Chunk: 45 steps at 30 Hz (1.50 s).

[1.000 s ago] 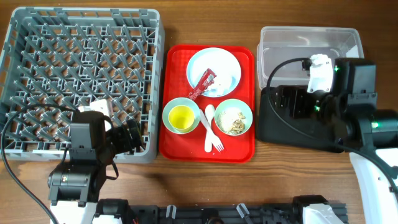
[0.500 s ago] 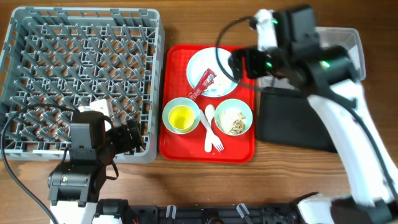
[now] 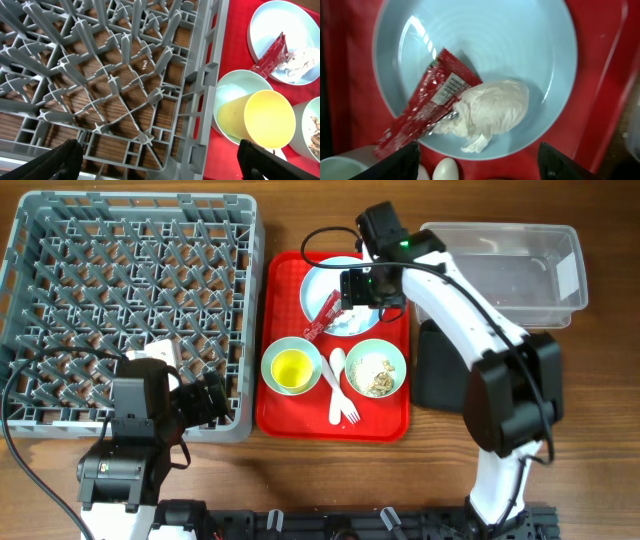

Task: Sort waste into correct bins and load items into the dishwasher rack
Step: 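Reach the right gripper to the white plate and grasp the tissue, then carry the tissue with the right gripper and drop it in the clear bin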

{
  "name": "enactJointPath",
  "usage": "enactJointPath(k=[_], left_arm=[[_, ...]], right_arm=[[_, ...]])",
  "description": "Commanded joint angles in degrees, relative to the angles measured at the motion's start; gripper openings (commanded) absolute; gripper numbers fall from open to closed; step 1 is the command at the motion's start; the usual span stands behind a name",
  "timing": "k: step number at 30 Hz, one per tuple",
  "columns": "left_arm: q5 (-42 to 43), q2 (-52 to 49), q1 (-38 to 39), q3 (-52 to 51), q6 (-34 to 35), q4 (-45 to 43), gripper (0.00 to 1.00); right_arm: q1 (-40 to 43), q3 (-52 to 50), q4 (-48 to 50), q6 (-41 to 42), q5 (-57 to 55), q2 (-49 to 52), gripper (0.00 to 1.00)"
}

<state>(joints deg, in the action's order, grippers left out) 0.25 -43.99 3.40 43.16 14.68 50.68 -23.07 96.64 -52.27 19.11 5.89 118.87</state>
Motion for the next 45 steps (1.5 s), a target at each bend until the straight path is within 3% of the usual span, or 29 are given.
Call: enactJointPath(k=[1, 10, 19, 25, 31, 39, 44, 45], left_arm=[[-0.55, 0.11, 0.24, 1.11, -0.50, -0.04, 1.00], [-0.52, 0.11, 0.24, 1.11, -0.52, -0.04, 1.00], [-0.52, 0.11, 0.24, 1.11, -0.52, -0.04, 1.00], [-0.55, 0.11, 0.24, 1.11, -0.52, -0.04, 1.00], [-0.55, 0.11, 0.24, 1.11, -0.52, -0.04, 1.00], [-0.52, 0.11, 0.24, 1.11, -0.50, -0.07, 1.00], [-0.52, 0.11, 0.24, 1.11, -0.50, -0.07, 1.00], [-0.52, 0.11, 0.24, 1.11, -0.50, -0.07, 1.00]], right_arm=[[-0.13, 0.85, 1.62, 2.32, -0.61, 3.23, 0.68], [-0.17, -0.81, 5.14, 8.04, -2.29, 6.10, 0.64], [-0.22, -1.92, 4.74, 8.07, -2.32, 6.51, 0.45], [-0.22, -2.19, 3.32, 8.31, -2.14, 6.32, 0.06], [2.08, -0.22, -1.18, 7.80, -2.38, 1.07, 0.04], [9.84, -0.20, 2.03, 4.15, -5.40, -13.75, 0.04], [15.54, -0.28, 1.84, 4.22, -8.11, -15.41, 0.05], [17.05, -0.72, 1.62, 4.24, -8.07, -15.10, 0.09]])
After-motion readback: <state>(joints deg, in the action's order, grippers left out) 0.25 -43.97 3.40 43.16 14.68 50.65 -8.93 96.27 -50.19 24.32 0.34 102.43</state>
